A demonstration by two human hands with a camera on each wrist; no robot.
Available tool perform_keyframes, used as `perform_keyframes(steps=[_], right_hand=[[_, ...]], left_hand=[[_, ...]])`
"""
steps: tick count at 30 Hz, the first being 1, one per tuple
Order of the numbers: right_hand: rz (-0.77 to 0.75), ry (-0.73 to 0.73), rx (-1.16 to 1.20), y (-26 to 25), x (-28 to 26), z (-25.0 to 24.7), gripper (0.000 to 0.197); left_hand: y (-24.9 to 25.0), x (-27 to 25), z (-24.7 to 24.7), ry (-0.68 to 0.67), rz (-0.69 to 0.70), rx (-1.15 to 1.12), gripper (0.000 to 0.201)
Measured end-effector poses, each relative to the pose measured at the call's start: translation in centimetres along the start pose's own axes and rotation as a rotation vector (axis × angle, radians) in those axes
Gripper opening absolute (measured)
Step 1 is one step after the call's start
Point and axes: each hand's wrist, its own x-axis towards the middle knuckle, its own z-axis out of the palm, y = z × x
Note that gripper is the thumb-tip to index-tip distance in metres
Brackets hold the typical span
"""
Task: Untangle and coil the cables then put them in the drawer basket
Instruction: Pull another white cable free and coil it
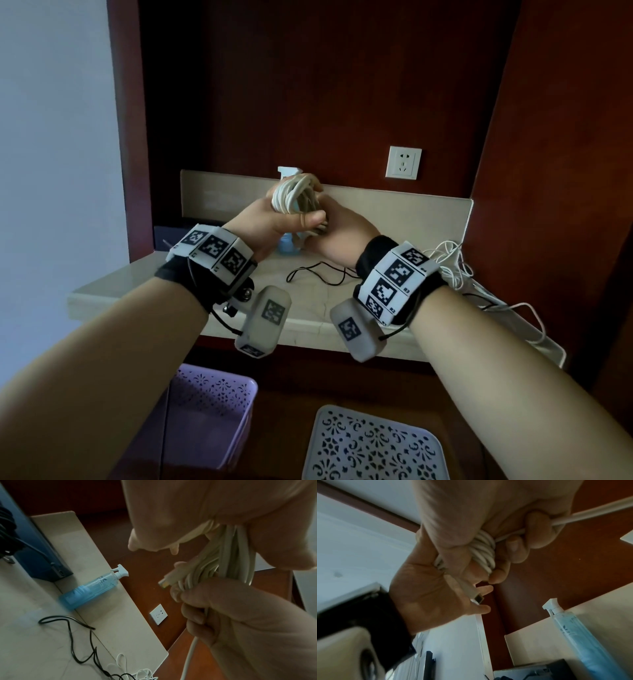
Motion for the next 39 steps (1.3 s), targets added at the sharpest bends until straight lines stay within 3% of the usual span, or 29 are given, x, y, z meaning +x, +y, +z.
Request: perform_keyframes(steps=[3,7,15,19,22,23,26,29,31,35,36,39], right_hand=[[-0.064,-0.074,0.089,-0.2,-0.1,-0.2,0.036],[-0.074,-0.063,0.224,0.1,-0.6,-0.2,0.028],[-0.059,0.054,0.181,0.4,-0.6,0.3,0.017],[-0.079,-0.010,0.025,-0.2,-1.3,-0.8,0.020],[-0.066,-0.016,-0.176,-0.4,-1.4,-1.4,0.004],[-0.075,-0.009,-0.277,-0.4,-1.3,-1.5,0.012],[-0.140,0.032,-0.612,-0.4,-1.0,-2.2,0.013],[-0.255,0.069,-0.957,0.0,-1.1,-3.0,0.011],[-0.350,0.001,-1.099,0.1,-1.5,-2.9,0.013],[-0.490,-0.037,-1.142,-0.5,-2.1,-2.2,0.009],[-0.509,-0.039,-1.141,-0.7,-2.2,-2.2,0.010],[-0.512,-0.065,-1.172,-1.0,-2.2,-2.2,0.009]], left_hand=[[-0.2,-0.2,0.2,-0.050,0.024,-0.002,0.038],[-0.1,0.2,0.1,-0.103,-0.015,0.018,0.075],[0.2,0.5,0.4,-0.051,-0.007,0.050,0.088],[0.1,0.3,0.3,-0.017,-0.028,0.030,0.089],[-0.4,-0.3,0.2,-0.004,-0.055,-0.004,0.088],[-0.6,-0.5,0.0,-0.015,-0.066,-0.015,0.087],[-0.6,-1.6,-1.1,-0.174,-0.144,-0.018,0.090],[1.0,-2.7,-3.0,-0.331,-0.372,0.044,0.103],[2.1,-2.9,-3.5,-0.396,-0.500,0.118,0.099],[2.6,-2.1,-1.5,-0.432,-0.707,0.421,0.102],[2.3,-2.0,-0.8,-0.439,-0.751,0.442,0.095],[1.4,-2.4,1.1,-0.357,-0.816,0.411,0.042]])
